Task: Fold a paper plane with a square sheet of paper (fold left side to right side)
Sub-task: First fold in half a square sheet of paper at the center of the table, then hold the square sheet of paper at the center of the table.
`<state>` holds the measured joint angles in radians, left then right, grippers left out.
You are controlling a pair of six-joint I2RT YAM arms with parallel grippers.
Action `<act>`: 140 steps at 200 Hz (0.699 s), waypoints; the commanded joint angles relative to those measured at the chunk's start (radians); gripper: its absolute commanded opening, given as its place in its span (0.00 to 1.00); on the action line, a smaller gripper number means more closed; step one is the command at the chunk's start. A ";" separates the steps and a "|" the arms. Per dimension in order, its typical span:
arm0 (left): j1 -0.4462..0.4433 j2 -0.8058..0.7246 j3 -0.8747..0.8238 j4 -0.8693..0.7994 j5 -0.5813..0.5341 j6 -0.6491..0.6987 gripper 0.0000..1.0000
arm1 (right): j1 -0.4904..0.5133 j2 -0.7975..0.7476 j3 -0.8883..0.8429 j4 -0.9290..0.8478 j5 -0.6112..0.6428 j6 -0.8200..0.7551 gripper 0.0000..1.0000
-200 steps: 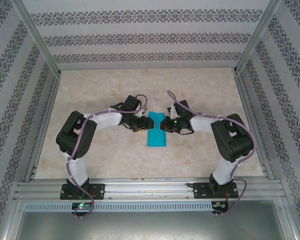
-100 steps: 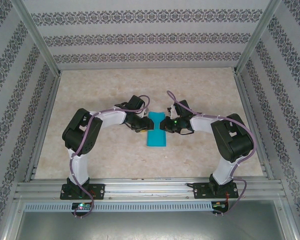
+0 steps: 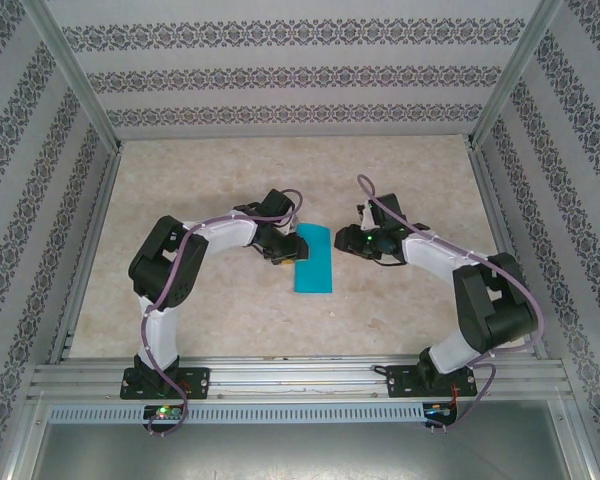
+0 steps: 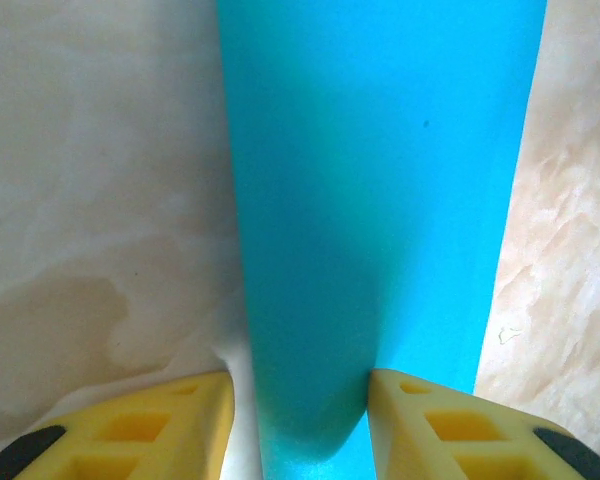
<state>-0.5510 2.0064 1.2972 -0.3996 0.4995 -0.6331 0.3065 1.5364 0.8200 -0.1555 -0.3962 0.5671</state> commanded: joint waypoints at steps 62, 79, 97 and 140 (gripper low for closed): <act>-0.080 0.156 0.071 -0.130 -0.056 -0.012 0.47 | -0.056 -0.072 -0.065 -0.050 0.045 -0.035 0.43; -0.090 0.176 0.098 -0.167 -0.071 -0.004 0.47 | -0.058 -0.073 -0.068 -0.050 0.043 -0.038 0.43; -0.098 0.193 0.123 -0.195 -0.075 0.003 0.48 | -0.062 -0.076 -0.073 -0.050 0.045 -0.039 0.43; -0.118 0.227 0.166 -0.235 -0.079 0.012 0.49 | -0.065 -0.079 -0.079 -0.048 0.042 -0.042 0.43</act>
<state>-0.5968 2.1006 1.4899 -0.6262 0.4061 -0.6388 0.2501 1.4830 0.7567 -0.1917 -0.3660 0.5426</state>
